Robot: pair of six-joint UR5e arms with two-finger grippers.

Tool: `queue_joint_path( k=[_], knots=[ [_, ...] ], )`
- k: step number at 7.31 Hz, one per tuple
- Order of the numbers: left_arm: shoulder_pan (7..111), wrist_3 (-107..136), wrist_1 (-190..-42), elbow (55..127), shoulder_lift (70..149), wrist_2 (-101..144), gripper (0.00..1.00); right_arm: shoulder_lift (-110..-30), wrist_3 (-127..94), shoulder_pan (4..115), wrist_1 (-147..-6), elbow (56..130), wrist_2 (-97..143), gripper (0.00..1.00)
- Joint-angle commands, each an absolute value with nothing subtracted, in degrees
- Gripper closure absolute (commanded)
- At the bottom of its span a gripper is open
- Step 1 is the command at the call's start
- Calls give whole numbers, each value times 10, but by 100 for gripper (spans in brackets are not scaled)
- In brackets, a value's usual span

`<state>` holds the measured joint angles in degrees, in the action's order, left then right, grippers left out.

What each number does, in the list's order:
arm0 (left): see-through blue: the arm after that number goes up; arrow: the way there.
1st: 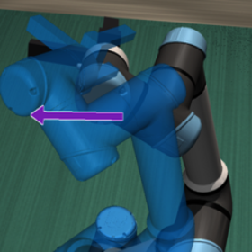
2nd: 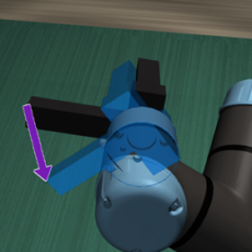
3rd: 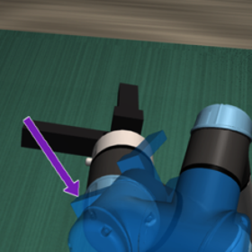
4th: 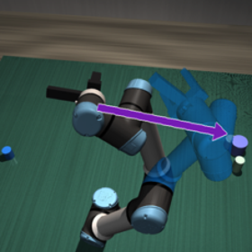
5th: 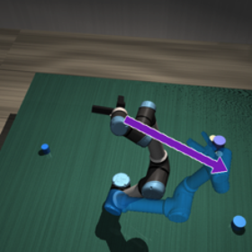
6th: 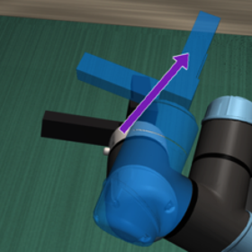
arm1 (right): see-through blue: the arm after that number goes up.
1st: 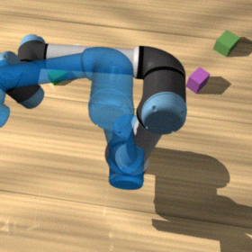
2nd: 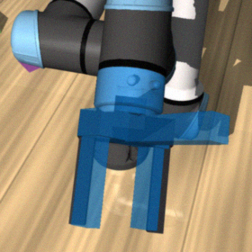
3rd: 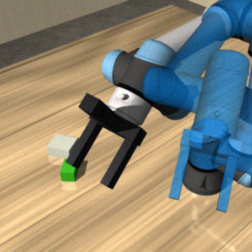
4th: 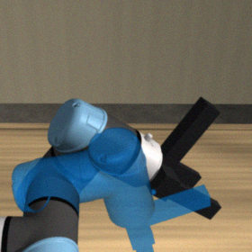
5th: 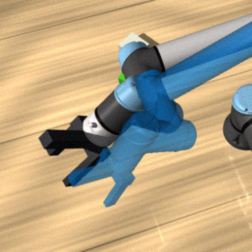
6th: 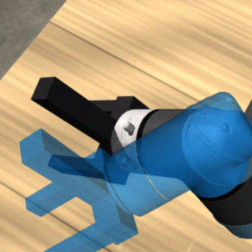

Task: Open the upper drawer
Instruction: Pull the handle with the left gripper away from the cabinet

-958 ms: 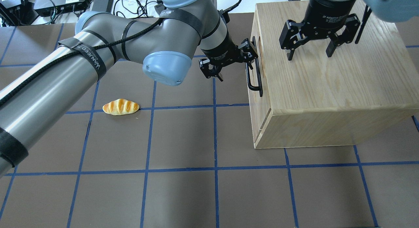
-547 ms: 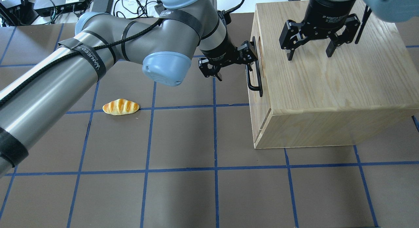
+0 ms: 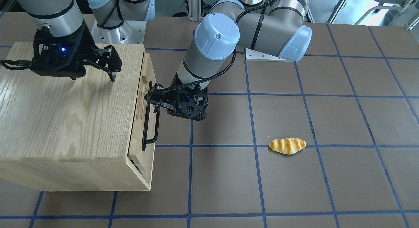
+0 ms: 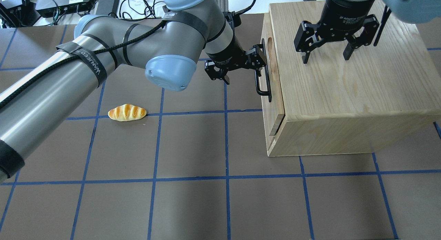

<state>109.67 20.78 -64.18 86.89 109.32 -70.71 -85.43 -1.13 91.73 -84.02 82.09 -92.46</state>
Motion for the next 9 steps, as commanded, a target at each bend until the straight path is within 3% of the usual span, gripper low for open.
queue_joint_path(
  k=[1,9],
  knots=[
    [1088,174,-642,870,1090,-707,0,-854,-11,918,-840,822,-925,0],
    [1048,88,-639,901,1068,-704,0,-854,-11,918,-840,821,-925,0]
  ],
)
